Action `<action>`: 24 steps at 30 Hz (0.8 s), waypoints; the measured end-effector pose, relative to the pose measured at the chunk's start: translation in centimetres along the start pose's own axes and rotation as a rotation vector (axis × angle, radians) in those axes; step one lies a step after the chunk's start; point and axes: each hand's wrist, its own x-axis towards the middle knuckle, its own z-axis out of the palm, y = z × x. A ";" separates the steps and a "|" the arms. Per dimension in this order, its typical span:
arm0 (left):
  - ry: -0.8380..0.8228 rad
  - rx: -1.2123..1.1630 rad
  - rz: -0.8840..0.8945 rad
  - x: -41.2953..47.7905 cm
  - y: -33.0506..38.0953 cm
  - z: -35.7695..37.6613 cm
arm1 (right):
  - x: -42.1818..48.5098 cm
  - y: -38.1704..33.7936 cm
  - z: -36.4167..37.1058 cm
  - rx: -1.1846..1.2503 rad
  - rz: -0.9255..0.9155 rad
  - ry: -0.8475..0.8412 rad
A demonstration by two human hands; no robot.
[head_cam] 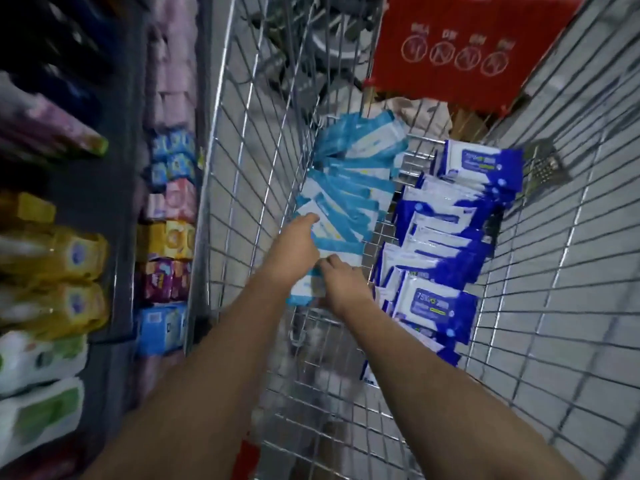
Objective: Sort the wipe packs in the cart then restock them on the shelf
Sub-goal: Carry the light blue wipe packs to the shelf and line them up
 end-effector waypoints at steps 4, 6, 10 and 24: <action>-0.096 0.101 0.130 2.9 -0.9 2.5 | 2.2 -0.1 1.8 -0.098 -0.041 -0.022; -0.167 0.156 0.204 3.6 -1.2 3.2 | 2.3 -0.4 1.9 -0.070 0.009 -0.066; -0.248 0.365 0.320 3.8 -1.4 3.4 | 0.2 0.1 1.4 0.229 0.141 -0.188; 0.027 -0.226 -0.016 -3.0 4.9 -1.7 | -10.5 8.1 -9.7 1.489 0.644 0.273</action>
